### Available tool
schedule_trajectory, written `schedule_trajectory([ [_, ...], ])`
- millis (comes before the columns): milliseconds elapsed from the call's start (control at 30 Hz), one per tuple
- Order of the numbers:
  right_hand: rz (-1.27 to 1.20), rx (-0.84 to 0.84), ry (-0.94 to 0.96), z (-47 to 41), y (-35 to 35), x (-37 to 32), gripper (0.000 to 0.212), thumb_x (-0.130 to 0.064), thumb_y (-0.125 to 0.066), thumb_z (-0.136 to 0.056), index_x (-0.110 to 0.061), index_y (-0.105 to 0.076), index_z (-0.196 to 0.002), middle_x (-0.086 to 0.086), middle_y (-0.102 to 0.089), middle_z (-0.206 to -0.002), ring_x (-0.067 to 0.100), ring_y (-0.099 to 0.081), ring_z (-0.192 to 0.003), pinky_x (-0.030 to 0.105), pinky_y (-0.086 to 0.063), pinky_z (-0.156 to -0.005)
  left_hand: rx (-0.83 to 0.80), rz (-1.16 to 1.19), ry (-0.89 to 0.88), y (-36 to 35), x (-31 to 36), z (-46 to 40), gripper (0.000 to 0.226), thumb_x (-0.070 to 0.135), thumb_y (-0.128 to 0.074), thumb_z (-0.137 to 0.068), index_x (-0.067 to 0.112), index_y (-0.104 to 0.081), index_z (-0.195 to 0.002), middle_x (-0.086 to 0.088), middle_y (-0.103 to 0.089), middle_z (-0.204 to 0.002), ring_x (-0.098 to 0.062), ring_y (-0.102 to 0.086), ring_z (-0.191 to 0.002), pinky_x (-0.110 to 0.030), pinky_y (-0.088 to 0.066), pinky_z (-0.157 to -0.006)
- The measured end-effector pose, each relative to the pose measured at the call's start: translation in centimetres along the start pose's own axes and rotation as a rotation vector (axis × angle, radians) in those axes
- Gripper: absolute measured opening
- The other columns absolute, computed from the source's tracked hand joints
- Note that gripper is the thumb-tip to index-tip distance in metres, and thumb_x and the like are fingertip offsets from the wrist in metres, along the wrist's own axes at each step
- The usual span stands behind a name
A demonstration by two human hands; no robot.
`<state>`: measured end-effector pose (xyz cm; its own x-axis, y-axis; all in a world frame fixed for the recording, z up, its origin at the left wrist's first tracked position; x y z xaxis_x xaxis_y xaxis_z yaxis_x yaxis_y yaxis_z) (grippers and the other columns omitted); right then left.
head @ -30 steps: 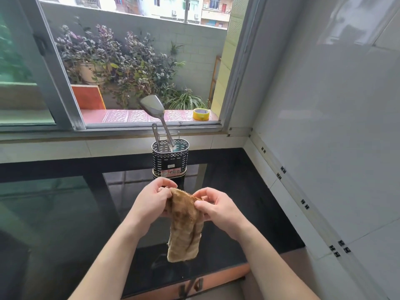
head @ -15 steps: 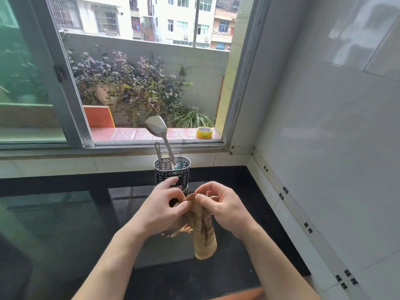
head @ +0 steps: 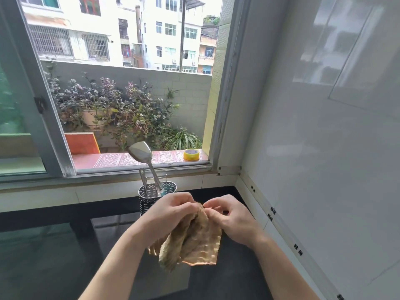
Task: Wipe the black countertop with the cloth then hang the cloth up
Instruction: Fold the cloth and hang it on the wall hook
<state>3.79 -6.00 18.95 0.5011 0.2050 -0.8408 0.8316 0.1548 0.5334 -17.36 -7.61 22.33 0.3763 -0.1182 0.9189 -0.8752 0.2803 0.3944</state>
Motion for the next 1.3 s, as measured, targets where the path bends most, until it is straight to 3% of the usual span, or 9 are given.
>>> schedule_trajectory([
  [167,-0.215,0.038,0.137,0.4,1.5,-2.4,0.023,-0.025,-0.057,-0.102,-0.031,-0.073,-0.118,-0.013,-0.072,-0.115,0.012,-0.066,-0.114,0.029,-0.055,-0.095,0.035,0.109,-0.066,-0.8,2.6,-1.7,0.028,0.043,-0.062,-0.077,0.018,-0.059,-0.065,0.004,-0.046,-0.063,-0.010,-0.043,-0.062,-0.032,-0.032,-0.063],
  [367,-0.282,0.089,0.219,1.8,5.3,-5.1,0.027,-0.018,-0.055,-0.104,-0.027,-0.071,-0.124,-0.007,-0.074,-0.117,0.017,-0.067,-0.115,0.026,-0.055,-0.094,0.038,0.170,-0.145,-1.7,5.7,-3.9,0.025,0.050,-0.064,-0.078,0.026,-0.066,-0.070,0.010,-0.057,-0.060,-0.006,-0.052,-0.059,-0.026,-0.039,-0.059],
  [600,-0.074,0.245,0.216,3.8,10.4,-6.7,0.018,-0.026,-0.064,-0.099,-0.037,-0.071,-0.111,-0.006,-0.075,-0.098,0.019,-0.074,-0.090,0.026,-0.059,-0.078,0.018,0.137,-0.202,-4.2,9.7,-6.1,0.021,0.046,-0.069,-0.089,0.030,-0.071,-0.077,0.009,-0.072,-0.068,-0.004,-0.063,-0.063,-0.021,-0.048,-0.060],
  [733,0.059,0.322,0.231,5.3,14.4,-8.3,0.017,-0.031,-0.062,-0.099,-0.042,-0.070,-0.109,-0.012,-0.075,-0.099,0.015,-0.074,-0.091,0.024,-0.060,-0.077,-0.025,0.150,-0.279,-5.9,13.2,-7.3,0.019,0.049,-0.070,-0.087,0.033,-0.071,-0.077,0.010,-0.072,-0.067,0.000,-0.060,-0.057,-0.012,-0.042,-0.052],
  [867,0.160,0.425,0.241,6.6,18.4,-9.9,0.018,-0.028,-0.061,-0.100,-0.041,-0.071,-0.106,-0.017,-0.074,-0.097,0.009,-0.072,-0.090,0.019,-0.058,-0.073,-0.150,0.195,-0.351,-7.5,17.3,-8.6,0.015,0.051,-0.074,-0.084,0.036,-0.074,-0.087,0.006,-0.079,-0.085,-0.017,-0.074,-0.083,-0.035,-0.058,-0.079],
  [967,0.257,0.523,0.233,7.7,21.6,-11.1,0.015,-0.030,-0.061,-0.100,-0.037,-0.073,-0.106,-0.020,-0.073,-0.096,0.006,-0.070,-0.093,0.018,-0.057,-0.075,-0.257,0.164,-0.430,-8.5,20.2,-9.2,0.032,0.060,-0.073,-0.069,0.039,-0.074,-0.092,0.008,-0.078,-0.089,-0.014,-0.075,-0.089,-0.036,-0.060,-0.085],
  [1100,0.404,0.640,0.250,9.1,25.2,-12.8,0.014,-0.030,-0.062,-0.100,-0.033,-0.073,-0.105,-0.022,-0.072,-0.094,0.003,-0.067,-0.095,0.015,-0.054,-0.080,-0.183,0.077,-0.499,-10.2,23.7,-10.5,0.012,0.047,-0.072,-0.089,0.035,-0.075,-0.087,0.014,-0.076,-0.082,-0.003,-0.071,-0.076,-0.022,-0.055,-0.071],
  [1200,0.503,0.705,0.247,10.1,27.5,-14.2,0.013,-0.030,-0.060,-0.100,-0.033,-0.072,-0.106,-0.023,-0.070,-0.092,-0.001,-0.064,-0.095,0.011,-0.052,-0.077,-0.156,0.077,-0.548,-11.4,26.8,-11.0,0.017,0.045,-0.071,-0.090,0.032,-0.077,-0.079,0.016,-0.073,-0.070,0.002,-0.064,-0.062,-0.009,-0.043,-0.055],
  [1300,0.610,0.793,0.254,11.3,30.1,-15.6,0.014,-0.031,-0.060,-0.100,-0.031,-0.071,-0.108,-0.025,-0.068,-0.095,-0.006,-0.061,-0.096,0.005,-0.048,-0.076,-0.190,0.076,-0.601,-11.9,30.2,-11.1,0.017,0.046,-0.072,-0.088,0.031,-0.079,-0.082,0.009,-0.076,-0.079,-0.011,-0.070,-0.078,-0.027,-0.057,-0.074],
])
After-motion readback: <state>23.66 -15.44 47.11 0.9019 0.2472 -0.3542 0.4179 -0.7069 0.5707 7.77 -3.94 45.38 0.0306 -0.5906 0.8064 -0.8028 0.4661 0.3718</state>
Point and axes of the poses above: each hand's wrist, its own z-axis away from the middle knuckle, its own y-axis out of the back of the hand, x = y × z, the point moved 1 cm from there along -z, towards the middle knuckle
